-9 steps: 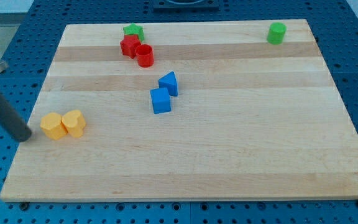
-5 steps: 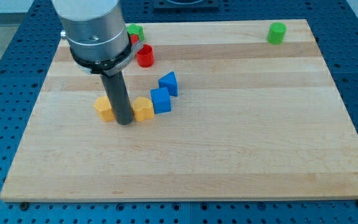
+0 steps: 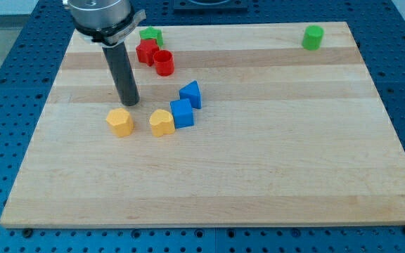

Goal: Move your arm to the green star

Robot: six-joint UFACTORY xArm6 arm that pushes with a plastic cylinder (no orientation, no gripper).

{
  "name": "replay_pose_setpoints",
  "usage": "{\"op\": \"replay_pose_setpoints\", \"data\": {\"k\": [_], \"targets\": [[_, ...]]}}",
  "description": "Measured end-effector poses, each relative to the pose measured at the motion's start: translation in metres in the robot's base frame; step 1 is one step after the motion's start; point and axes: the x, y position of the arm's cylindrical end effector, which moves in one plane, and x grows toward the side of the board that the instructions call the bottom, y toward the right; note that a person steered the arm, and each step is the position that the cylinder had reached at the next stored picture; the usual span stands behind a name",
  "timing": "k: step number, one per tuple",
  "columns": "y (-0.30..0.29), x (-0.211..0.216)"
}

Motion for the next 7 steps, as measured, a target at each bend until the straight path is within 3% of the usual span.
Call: {"op": "replay_pose_setpoints", "data": {"k": [1, 2, 3, 4, 5, 7], "targets": [[-0.085, 0.015], [-0.136, -0.017], [-0.095, -0.093], [-0.061, -0.131], [-0.078, -0.174], [0.141, -0.176]]}}
